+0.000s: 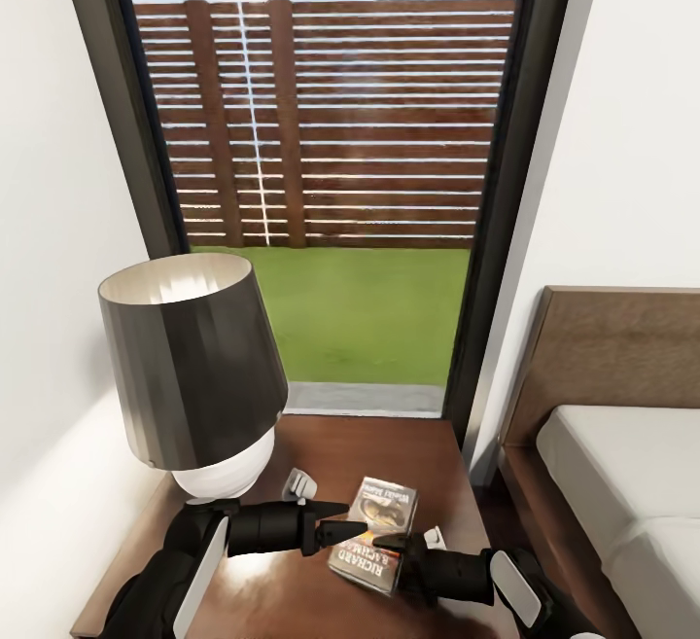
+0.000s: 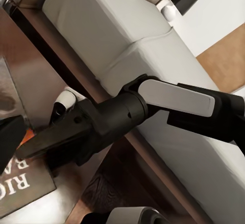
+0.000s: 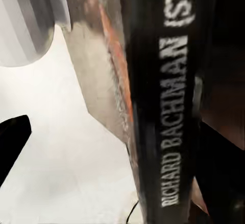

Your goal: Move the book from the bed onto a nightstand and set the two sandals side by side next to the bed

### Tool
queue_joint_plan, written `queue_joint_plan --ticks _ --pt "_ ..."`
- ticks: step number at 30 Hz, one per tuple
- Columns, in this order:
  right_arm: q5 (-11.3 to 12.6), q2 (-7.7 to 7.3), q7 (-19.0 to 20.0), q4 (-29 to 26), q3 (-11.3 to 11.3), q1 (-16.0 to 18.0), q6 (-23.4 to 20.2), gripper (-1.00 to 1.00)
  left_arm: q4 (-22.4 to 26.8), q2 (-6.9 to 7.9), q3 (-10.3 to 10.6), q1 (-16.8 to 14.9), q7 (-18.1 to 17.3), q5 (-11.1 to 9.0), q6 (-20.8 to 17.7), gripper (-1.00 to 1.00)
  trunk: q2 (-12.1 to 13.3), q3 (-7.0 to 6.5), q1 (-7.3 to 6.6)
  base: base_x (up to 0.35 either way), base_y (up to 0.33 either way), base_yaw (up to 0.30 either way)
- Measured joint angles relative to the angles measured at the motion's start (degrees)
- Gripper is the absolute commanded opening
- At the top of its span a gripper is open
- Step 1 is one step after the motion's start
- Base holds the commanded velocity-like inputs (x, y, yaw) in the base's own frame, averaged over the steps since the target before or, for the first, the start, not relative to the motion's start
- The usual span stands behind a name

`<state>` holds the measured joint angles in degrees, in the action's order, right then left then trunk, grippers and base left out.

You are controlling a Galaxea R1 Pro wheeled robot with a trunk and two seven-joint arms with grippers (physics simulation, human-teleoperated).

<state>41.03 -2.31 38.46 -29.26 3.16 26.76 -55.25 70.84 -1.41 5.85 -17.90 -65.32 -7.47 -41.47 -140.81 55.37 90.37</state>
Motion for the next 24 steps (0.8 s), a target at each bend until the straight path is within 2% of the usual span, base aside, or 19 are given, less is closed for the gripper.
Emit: queue_joint_plan --ticks 17,24 --pt "0.6 0.0 0.1 0.0 0.0 0.0 -0.2 1.0 0.0 -0.01 0.0 0.0 0.0 0.0 0.0 1.0 0.0 0.0 0.0 -0.002 0.0 0.0" --pt "0.6 0.0 0.1 0.0 0.0 0.0 -0.2 1.0 0.0 0.0 0.0 0.0 0.0 0.0 0.0 1.0 0.0 0.0 0.02 -0.197 0.0 0.0"
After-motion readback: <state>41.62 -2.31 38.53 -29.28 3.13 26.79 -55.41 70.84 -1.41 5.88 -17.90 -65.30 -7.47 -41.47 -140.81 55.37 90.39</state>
